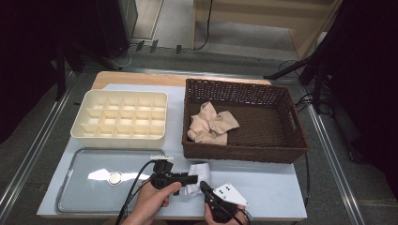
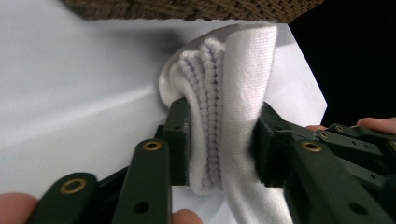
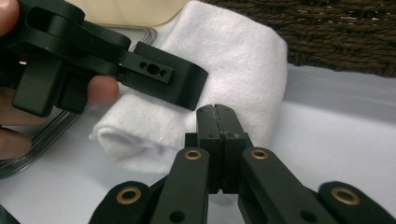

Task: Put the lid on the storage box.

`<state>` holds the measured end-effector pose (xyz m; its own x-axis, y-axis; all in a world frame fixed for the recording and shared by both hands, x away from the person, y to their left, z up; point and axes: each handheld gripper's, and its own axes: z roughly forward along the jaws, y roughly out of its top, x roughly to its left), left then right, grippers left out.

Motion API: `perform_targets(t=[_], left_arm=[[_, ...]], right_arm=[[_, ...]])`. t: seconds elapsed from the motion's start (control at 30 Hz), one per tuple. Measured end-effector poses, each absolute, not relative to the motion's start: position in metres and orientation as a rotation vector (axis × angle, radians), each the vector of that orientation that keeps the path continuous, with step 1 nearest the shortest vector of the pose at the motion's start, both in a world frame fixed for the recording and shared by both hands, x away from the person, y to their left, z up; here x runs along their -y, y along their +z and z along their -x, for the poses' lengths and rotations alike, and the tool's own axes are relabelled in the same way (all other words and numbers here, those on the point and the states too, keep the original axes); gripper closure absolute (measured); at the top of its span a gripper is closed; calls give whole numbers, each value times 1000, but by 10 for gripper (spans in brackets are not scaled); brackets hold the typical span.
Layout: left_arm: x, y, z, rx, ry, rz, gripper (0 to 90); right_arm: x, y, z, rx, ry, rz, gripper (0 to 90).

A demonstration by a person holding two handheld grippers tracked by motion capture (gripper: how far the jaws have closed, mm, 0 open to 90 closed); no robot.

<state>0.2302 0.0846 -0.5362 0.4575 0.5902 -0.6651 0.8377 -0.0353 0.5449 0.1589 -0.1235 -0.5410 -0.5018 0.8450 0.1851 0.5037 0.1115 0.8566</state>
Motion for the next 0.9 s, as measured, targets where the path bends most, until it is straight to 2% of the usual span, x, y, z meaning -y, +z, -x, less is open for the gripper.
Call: perform_targets(t=[0.23, 0.3, 0.4, 0.47, 0.73, 0.9], left_arm=[[-83, -532, -227, -1185, -235, -1764, 715], [-82, -529, -224, -1166, -198, -1785, 720], [-80, -519, -220, -1111, -68, -1845, 720], [-80, -514, -218, -1086, -20, -1862, 721], [-92, -498, -213, -1054, 62, -1881, 721], [-103, -491, -213, -1046, 82, -1880, 721]], right_arm=[[129, -538, -160, -2060, 1397, -1281, 893], [130, -534, -156, -2032, 1409, -1242, 847], [132, -529, -153, -2004, 1424, -1205, 799], [134, -526, -152, -1982, 1427, -1156, 733], [142, -521, -154, -1924, 1421, -1123, 689], [154, -519, -160, -1922, 1355, -1156, 611]])
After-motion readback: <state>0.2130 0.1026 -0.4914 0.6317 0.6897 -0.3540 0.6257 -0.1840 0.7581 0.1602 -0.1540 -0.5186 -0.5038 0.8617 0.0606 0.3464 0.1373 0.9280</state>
